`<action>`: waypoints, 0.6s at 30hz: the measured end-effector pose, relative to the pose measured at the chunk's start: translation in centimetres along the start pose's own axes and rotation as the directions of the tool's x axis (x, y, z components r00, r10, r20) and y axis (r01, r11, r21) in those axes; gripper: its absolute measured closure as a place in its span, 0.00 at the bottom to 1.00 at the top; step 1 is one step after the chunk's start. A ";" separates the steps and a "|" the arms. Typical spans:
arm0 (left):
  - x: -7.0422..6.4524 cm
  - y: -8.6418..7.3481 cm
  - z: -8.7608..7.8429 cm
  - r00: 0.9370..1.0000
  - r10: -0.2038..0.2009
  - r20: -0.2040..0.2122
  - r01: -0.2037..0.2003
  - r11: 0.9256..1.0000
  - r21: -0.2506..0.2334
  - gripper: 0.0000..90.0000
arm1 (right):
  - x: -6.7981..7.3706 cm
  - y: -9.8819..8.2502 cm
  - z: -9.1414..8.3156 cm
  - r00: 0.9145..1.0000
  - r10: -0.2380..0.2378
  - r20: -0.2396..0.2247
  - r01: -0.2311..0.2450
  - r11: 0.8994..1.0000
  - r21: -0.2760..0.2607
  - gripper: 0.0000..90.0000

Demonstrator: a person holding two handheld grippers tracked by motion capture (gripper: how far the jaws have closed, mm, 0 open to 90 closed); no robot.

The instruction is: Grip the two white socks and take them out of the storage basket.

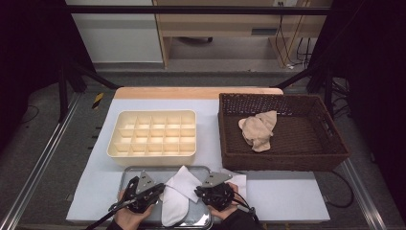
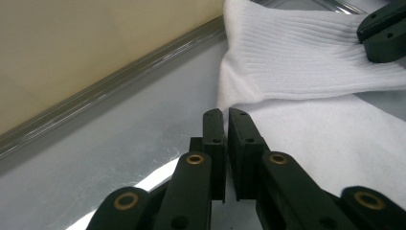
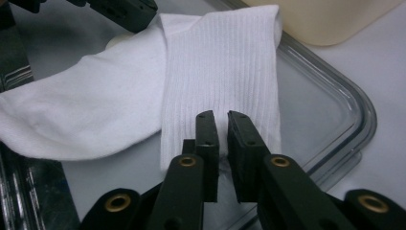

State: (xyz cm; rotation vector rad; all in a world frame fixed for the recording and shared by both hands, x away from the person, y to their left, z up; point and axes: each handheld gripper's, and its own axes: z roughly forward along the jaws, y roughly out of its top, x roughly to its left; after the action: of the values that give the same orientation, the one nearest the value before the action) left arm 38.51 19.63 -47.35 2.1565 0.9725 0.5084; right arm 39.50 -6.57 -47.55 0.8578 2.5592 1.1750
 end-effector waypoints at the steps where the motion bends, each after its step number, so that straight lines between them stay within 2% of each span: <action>1: 0.0 0.0 0.0 1.000 0.002 0.001 -0.002 1.000 0.001 0.94 | 0.0 0.2 -0.1 1.000 0.010 -0.006 -0.010 1.000 0.012 0.96; 3: 0.0 0.0 0.0 1.000 0.007 0.004 -0.007 1.000 0.004 0.95 | 0.0 0.5 -0.5 1.000 0.014 -0.018 -0.014 1.000 0.005 0.96; 5: 0.0 0.1 0.1 1.000 0.008 0.011 -0.008 1.000 0.001 0.96 | -0.1 1.2 -1.3 0.999 0.019 -0.037 -0.021 0.998 -0.053 0.96; 6: -0.1 0.1 0.2 1.000 0.007 0.016 -0.007 1.000 -0.002 0.96 | 0.0 1.7 -1.9 0.999 0.021 -0.048 -0.026 0.995 -0.097 0.96; 10: -0.6 0.3 0.2 0.998 0.024 0.061 -0.024 1.000 -0.009 0.97 | 0.2 3.8 -2.7 0.997 0.018 -0.079 -0.033 0.982 -0.188 0.96; 14: -1.1 0.2 0.1 0.996 0.042 0.077 -0.041 0.999 -0.006 0.96 | 0.5 6.4 -1.0 0.996 0.031 -0.084 -0.049 0.975 -0.216 0.96; 18: -1.1 0.2 -0.6 0.997 0.046 0.054 -0.046 0.999 -0.011 0.89 | 0.7 8.7 2.2 0.995 0.049 -0.082 -0.063 0.982 -0.181 0.95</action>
State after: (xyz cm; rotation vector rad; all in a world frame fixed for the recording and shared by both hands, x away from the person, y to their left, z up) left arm 37.59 18.95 -46.88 2.1767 0.8909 0.4730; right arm 43.49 -0.25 -42.48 0.8620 2.4513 1.4612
